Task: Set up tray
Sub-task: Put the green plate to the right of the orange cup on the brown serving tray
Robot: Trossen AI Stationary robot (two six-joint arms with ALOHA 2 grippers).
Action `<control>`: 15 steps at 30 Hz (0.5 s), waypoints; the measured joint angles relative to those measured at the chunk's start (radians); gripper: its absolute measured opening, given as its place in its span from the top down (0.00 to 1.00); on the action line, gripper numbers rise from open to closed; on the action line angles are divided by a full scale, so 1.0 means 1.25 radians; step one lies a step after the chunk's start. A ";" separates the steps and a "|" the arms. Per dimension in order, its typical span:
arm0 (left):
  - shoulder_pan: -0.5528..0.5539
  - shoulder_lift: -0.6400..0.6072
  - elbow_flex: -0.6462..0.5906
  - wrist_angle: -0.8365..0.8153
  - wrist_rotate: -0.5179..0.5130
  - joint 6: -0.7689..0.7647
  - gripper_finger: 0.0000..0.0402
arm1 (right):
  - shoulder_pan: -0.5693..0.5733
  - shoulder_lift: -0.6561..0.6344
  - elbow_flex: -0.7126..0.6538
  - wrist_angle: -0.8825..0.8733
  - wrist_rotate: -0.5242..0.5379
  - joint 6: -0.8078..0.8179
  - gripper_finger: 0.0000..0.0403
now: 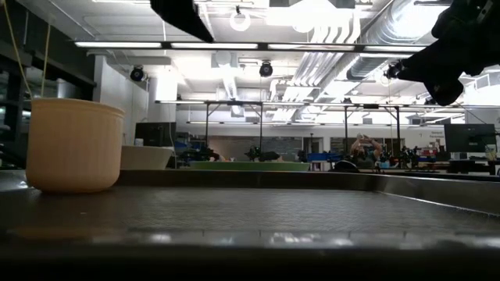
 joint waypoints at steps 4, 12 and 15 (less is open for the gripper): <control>0.051 0.038 0.002 0.005 0.109 -0.013 0.50 | 0.000 0.000 0.000 0.000 0.001 0.003 0.79; 0.079 0.090 0.001 -0.016 0.228 0.066 0.50 | 0.000 0.000 0.000 0.000 0.006 0.002 0.79; 0.080 0.113 0.001 -0.032 0.232 0.083 0.50 | 0.000 0.000 0.000 0.000 0.016 0.001 0.79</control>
